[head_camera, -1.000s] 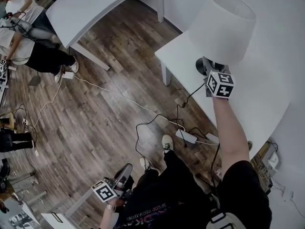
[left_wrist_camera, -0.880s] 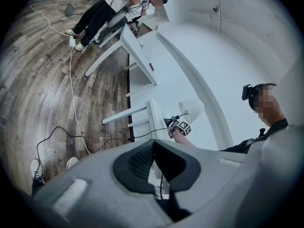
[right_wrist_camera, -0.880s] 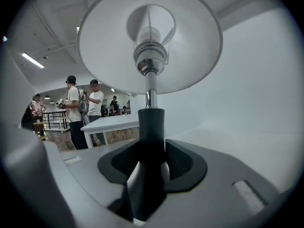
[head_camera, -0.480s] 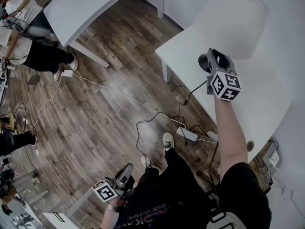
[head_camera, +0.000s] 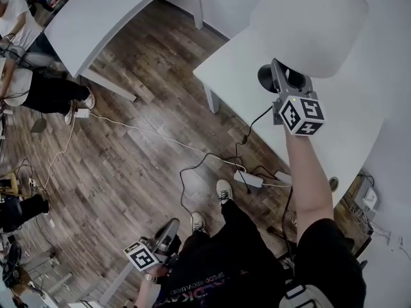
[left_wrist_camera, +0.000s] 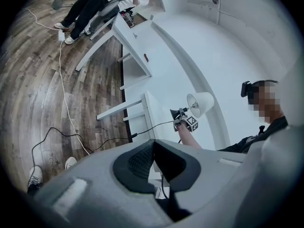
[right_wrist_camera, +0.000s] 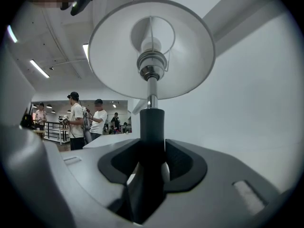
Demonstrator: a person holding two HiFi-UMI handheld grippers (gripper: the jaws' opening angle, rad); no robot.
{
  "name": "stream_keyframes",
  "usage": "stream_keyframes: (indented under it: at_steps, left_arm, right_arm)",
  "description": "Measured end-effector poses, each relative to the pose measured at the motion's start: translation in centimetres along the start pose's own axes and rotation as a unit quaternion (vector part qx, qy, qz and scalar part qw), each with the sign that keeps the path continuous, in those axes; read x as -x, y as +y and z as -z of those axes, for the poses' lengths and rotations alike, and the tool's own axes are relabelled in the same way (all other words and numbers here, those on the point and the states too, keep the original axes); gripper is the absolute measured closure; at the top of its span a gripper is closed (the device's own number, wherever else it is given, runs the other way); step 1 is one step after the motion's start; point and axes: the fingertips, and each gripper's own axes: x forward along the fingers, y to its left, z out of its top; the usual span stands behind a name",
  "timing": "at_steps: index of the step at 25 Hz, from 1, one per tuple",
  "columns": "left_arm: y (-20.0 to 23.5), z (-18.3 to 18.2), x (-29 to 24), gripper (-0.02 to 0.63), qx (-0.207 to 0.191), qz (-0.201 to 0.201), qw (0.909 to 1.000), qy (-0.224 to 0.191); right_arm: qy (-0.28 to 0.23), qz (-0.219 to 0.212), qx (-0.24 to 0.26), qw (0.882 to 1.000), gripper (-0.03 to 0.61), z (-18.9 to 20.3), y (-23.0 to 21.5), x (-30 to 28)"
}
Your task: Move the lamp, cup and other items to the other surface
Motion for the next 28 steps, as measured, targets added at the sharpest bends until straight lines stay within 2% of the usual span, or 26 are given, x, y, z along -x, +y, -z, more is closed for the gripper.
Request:
stream_keyframes:
  at_steps: [7,13,25,28]
  left_arm:
    - [-0.1,0.0,0.9,0.616,-0.019,0.044,0.9980,0.040]
    - [-0.6,0.0,3.0,0.615,-0.042,0.081,0.9942,0.058]
    - [-2.1,1.3,5.7,0.617,-0.060,0.139,0.9839,0.094]
    - [-2.8,1.5,5.3,0.616,-0.067,0.154,0.9790,0.116]
  right_arm:
    - [-0.019,0.028,0.011,0.999,0.412,-3.1,1.2,5.9]
    - [-0.030,0.065,0.004,0.997,0.412,-5.2,2.2,12.5]
    - [-0.036,0.123,0.003,0.992,0.413,-6.4,4.0,25.5]
    - [-0.037,0.141,0.015,0.989,0.412,-6.5,3.9,28.7]
